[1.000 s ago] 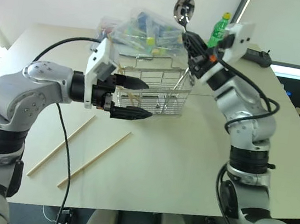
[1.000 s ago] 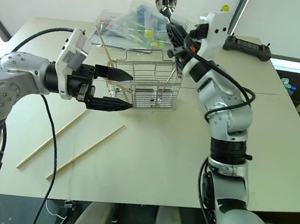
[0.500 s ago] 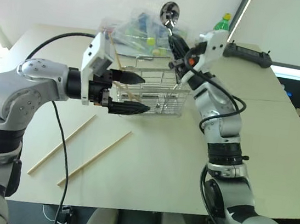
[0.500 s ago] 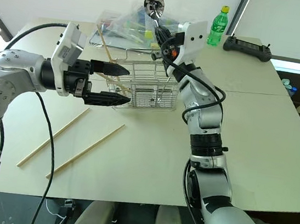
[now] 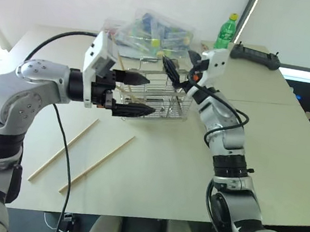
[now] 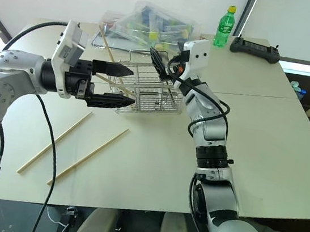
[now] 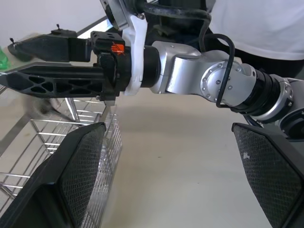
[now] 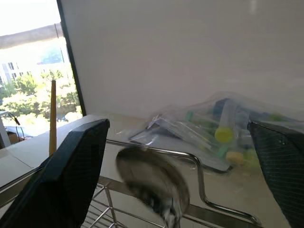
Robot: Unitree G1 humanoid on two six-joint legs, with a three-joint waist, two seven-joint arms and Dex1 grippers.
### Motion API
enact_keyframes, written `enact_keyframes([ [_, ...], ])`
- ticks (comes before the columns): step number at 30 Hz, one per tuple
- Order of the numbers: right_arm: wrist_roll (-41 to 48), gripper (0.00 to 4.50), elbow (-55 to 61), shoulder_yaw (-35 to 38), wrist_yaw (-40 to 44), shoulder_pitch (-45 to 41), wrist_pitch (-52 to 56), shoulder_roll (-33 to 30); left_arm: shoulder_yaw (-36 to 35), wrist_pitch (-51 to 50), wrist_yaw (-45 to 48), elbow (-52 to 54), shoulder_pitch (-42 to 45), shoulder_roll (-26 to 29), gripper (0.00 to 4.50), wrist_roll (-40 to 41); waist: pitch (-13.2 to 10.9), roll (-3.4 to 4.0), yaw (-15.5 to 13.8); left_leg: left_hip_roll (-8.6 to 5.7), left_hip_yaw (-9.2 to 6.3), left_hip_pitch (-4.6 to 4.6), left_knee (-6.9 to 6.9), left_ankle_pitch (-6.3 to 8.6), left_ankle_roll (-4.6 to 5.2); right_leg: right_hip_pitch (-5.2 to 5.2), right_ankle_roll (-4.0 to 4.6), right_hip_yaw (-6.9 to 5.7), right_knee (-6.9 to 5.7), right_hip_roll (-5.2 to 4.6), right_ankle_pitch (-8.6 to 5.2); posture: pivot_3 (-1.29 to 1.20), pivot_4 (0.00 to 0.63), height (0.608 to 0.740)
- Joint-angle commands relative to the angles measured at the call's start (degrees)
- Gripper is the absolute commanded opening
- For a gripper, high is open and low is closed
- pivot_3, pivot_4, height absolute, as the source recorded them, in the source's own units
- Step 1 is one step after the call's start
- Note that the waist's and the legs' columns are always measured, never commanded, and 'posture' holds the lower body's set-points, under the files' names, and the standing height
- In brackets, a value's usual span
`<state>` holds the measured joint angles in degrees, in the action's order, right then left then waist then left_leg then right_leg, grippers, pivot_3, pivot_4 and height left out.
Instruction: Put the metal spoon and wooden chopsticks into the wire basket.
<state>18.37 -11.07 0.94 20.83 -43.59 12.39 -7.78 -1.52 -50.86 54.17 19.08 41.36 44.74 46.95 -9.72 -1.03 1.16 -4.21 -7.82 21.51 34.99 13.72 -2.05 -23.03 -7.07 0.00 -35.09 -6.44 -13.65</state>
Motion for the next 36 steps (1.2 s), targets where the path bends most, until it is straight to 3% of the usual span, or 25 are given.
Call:
enact_keyframes([
  [1, 0.07, 4.47, 4.1, 2.36, -0.82, -1.62, 0.66, -1.8, -1.64, 1.29, 0.24, -0.15, 1.72, -0.17, 4.5, 0.0, 0.0, 0.0, -0.02, 0.0, 0.0, 0.0, 0.0, 0.0, 0.0, 0.0, 0.0, 0.0, 0.0, 0.0, 0.0, 0.0, 0.15, 0.731],
  [6, 4.7, 4.47, 11.04, 6.99, -0.43, -5.39, 8.56, -8.08, -2.44, 1.45, -0.02, -0.8, 2.62, -0.47, 4.5, 0.24, -0.02, 0.03, -0.18, 0.0, 0.0, 0.04, 0.0, 0.0, 0.0, -0.01, 0.0, 0.0, 0.01, -0.01, 0.0, 0.0, 0.15, 0.731],
  [9, 13.03, 4.47, 16.43, 11.92, 2.33, -8.5, 18.5, -14.73, -4.45, 0.25, -0.89, -1.48, 3.64, -0.24, 4.5, 1.91, -0.03, 0.04, -0.3, 0.02, 0.0, 0.11, 0.0, 0.0, 0.0, -0.06, 0.0, 0.0, 0.03, -0.03, 0.0, 0.0, 0.15, 0.731],
  [13, 29.23, 4.47, 22.31, 19.42, 11.17, -9.22, 35.15, -28.71, -6.7, -0.42, -1.1, -2.08, 4.13, 1.45, 4.5, 2.65, -0.02, 0.01, -0.46, 0.04, 0.03, 0.09, -0.12, 0.02, 0.03, -0.03, 0.0, -0.02, 0.11, -0.03, -0.01, 0.0, 0.15, 0.731],
  [17, 35.15, 4.47, 30.29, 22.49, 25.88, 2.76, 40.42, -43.91, -8.76, -0.85, 0.1, -2.22, 4.36, 4.91, 4.5, 3.01, 0.0, -0.05, -0.51, 0.05, 0.12, 0.21, -0.1, 0.13, 0.23, 0.04, -0.04, -0.13, 0.36, -0.06, -0.04, 0.0, 0.15, 0.731],
  [20, 36.25, 4.47, 34.77, 25.39, 33.08, 14.04, 40.85, -50.05, -10.86, -1.9, 1.03, -3.26, 5.06, 8.11, 4.5, 3.81, 0.0, -0.04, -0.12, 0.07, 0.28, 0.18, -0.1, 0.2, 0.34, 0.24, -0.06, -0.14, 0.79, -0.05, -0.04, 0.0, 0.15, 0.731],
  [27, 34.77, 4.47, 46.24, 30.45, 37.53, 36.14, 37.62, -50.21, -15.84, -3.5, 3.54, -9.62, 3.26, 18.69, 4.5, 2.07, -0.04, -0.02, -0.57, 0.13, 0.39, 0.15, 0.05, 0.21, 0.33, 0.3, -0.2, -0.07, 0.79, -0.12, -0.19, 0.0, 0.15, 0.731],
  [32, 33.88, 4.47, 50.33, 30.19, 34.03, 43.48, 34.65, -46.39, -20.24, 0.16, 11.49, -10.07, -12.24, 28.05, 4.5, -3.84, -0.04, 0.0, -0.48, 0.12, 0.39, 0.06, 0.0, 0.21, 0.32, 0.3, 0.11, -0.05, 0.79, -0.32, -0.14, 0.0, 0.15, 0.731],
  [36, 33.59, 4.47, 50.98, 28.29, 30.12, 43.96, 33.82, -44.41, -20.92, 6.36, 14.89, -9.63, -24.83, 30.29, 4.5, -10.54, -0.05, 0.02, -0.7, 0.15, 0.35, 0.15, 0.0, 0.23, 0.3, 0.23, 0.18, -0.05, 0.89, -0.38, -0.15, 0.0, 0.15, 0.731],
])
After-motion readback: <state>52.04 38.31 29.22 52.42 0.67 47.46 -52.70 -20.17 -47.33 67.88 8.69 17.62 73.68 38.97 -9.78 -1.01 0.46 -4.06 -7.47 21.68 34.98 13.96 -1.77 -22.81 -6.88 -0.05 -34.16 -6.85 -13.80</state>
